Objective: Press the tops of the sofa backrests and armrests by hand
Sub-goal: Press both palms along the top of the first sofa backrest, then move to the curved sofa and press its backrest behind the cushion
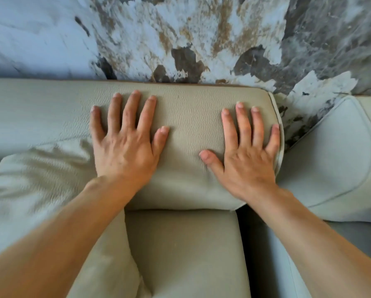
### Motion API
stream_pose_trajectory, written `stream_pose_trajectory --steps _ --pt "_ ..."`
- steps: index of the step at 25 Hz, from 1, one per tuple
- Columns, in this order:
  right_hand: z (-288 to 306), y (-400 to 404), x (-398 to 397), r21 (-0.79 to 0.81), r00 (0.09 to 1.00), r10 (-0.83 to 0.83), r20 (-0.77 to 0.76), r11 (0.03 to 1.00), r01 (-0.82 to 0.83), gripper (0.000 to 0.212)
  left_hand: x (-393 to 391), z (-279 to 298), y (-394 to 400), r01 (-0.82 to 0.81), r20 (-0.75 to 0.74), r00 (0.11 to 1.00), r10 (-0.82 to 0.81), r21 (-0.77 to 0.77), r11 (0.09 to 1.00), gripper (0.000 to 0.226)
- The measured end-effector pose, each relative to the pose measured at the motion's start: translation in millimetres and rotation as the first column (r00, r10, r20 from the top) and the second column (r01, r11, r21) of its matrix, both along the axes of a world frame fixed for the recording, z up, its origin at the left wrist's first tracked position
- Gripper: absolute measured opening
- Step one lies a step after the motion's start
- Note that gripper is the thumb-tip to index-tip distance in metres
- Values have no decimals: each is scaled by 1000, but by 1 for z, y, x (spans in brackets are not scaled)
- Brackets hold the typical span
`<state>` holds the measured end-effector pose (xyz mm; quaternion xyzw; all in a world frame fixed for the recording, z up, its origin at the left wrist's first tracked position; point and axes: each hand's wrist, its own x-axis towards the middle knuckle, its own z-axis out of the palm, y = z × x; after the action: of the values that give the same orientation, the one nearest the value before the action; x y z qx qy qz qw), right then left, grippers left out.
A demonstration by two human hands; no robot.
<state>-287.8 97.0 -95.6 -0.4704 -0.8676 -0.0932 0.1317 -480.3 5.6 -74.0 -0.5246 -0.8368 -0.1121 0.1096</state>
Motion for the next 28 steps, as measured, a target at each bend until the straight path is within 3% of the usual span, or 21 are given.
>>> stream_pose_trajectory --steps 3,9,14,19,28 --pt "25 -11 10 -95 1000 15 -23 995 -18 83 16 23 -23 -32 85 996 37 -64 997 68" --pt "102 -103 37 24 979 41 -199 999 -37 74 66 87 -120 6 20 1000 -8 83 997 65" --pt "205 -204 57 127 968 65 -240 991 -35 72 85 188 -211 81 -106 993 -60 210 974 66" --pt "328 -333 69 147 962 22 -274 989 19 73 85 303 -334 108 -113 991 -76 308 945 67" --pt "498 -561 96 252 961 9 -277 966 64 73 81 455 -550 110 -158 986 -59 330 938 66"
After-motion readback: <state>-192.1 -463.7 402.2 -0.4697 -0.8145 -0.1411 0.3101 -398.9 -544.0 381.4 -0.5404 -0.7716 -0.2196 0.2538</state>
